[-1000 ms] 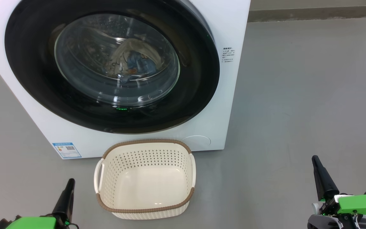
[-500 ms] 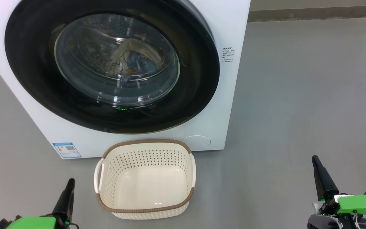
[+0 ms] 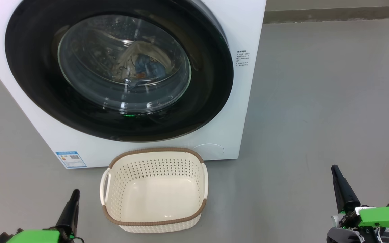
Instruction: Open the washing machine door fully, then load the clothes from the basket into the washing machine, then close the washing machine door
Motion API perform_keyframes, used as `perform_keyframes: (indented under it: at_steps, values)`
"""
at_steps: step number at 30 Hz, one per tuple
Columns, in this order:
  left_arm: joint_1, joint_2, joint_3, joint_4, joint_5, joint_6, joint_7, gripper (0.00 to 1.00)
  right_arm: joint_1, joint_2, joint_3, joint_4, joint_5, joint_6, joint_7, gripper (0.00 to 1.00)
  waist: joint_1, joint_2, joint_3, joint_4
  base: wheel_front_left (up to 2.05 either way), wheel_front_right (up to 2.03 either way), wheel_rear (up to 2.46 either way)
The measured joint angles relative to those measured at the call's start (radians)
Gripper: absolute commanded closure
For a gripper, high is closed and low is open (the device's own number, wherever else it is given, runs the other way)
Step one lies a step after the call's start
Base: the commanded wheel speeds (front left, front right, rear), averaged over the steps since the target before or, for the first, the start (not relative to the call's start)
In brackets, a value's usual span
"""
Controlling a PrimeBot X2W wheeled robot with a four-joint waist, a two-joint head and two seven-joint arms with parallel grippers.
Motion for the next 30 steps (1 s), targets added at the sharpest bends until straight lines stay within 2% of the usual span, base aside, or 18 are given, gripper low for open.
perform_keyframes:
  at_steps: [30]
  values:
    - [0.000,-0.001,0.002,0.000,0.000,0.000,0.000,1.00,0.000,0.000,0.000,0.000,0.000,0.000,0.000,1.00,0.0000,0.0000,0.000,0.000,0.00,0.00,0.00]
